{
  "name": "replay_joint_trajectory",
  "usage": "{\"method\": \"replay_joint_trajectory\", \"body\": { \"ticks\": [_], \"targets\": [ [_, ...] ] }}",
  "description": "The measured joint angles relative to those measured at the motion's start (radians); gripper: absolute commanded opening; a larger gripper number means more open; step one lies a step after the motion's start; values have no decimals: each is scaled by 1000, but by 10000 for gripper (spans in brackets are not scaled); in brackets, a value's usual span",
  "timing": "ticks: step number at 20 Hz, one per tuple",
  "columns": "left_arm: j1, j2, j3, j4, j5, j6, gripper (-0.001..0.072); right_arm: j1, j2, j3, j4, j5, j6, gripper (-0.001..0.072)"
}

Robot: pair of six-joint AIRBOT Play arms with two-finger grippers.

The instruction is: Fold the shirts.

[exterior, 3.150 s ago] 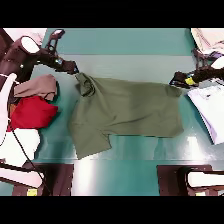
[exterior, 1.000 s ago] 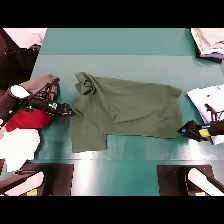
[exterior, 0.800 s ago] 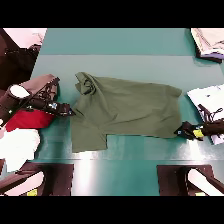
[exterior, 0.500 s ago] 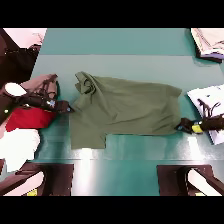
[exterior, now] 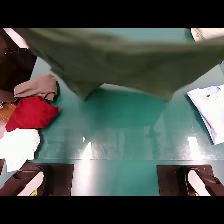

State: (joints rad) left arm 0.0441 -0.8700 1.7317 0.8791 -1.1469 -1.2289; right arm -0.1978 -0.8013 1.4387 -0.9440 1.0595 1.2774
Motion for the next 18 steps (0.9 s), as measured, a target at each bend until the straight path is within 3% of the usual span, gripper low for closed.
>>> {"method": "replay_joint_trajectory", "body": {
  "ticks": [4,9,13,18],
  "targets": [
    [0,15,316,-2,15,-19,29,0,52,243,-100,-8,13,14],
    [0,21,467,-69,26,-68,29,0,53,463,-260,148,56,13],
    [0,11,338,-61,-3,-97,29,1,-75,575,-309,384,90,13],
    [-1,-110,12,-34,-126,-118,30,1,-285,420,-325,604,132,13]
  ]
}}
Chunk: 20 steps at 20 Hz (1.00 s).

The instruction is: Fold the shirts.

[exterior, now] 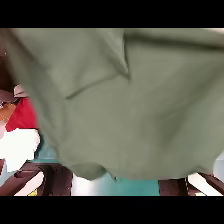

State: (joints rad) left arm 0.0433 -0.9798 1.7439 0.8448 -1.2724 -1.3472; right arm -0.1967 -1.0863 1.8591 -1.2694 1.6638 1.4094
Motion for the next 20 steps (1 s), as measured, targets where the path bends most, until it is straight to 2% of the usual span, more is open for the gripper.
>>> {"method": "replay_joint_trajectory", "body": {
  "ticks": [5,8,15,20],
  "targets": [
    [0,-237,-224,4,-37,14,30,2,-201,-235,-3,51,14,13],
    [0,-399,-267,-6,32,51,30,16,-322,-291,-4,-13,18,13],
    [-1,-607,-240,-85,340,115,30,86,-583,-114,-2,-281,18,13],
    [1,-636,-198,-106,397,187,29,108,-646,-11,-6,-376,18,12]
  ]
}}
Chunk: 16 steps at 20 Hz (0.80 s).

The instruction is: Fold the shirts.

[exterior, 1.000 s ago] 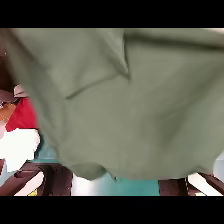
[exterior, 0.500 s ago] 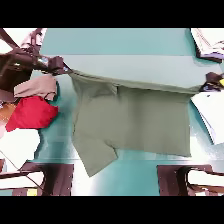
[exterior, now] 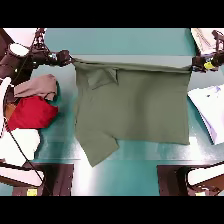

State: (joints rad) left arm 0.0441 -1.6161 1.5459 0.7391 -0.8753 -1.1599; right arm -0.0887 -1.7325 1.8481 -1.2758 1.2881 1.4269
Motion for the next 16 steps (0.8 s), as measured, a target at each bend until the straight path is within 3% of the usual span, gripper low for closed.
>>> {"method": "replay_joint_trajectory", "body": {
  "ticks": [6,11,13,16],
  "targets": [
    [0,-5,-22,116,-205,24,29,4,64,-173,-15,12,-12,13],
    [0,-8,-130,167,-283,25,55,5,181,-445,-14,-97,-14,29],
    [0,-8,-153,177,-291,21,535,5,206,-511,-11,-123,-14,384],
    [3,-6,-171,180,-312,-20,538,4,223,-549,-3,-115,-14,409]
  ]
}}
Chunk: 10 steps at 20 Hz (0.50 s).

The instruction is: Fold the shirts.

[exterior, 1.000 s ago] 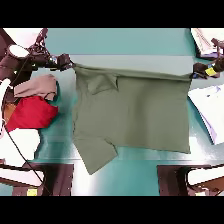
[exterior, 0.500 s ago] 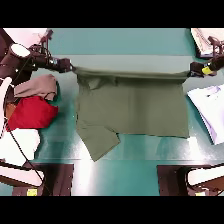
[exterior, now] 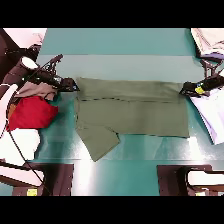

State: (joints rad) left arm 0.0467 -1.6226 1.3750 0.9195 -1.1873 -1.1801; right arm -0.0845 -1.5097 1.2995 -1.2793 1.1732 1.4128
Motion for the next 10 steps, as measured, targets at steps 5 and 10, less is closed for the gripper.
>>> {"method": "replay_joint_trajectory", "body": {
  "ticks": [5,10],
  "targets": [
    [42,93,-60,35,-108,-39,538,-43,76,-28,3,112,-3,407],
    [39,349,-415,50,-132,-84,538,-105,224,-138,9,156,-38,407]
  ]
}}
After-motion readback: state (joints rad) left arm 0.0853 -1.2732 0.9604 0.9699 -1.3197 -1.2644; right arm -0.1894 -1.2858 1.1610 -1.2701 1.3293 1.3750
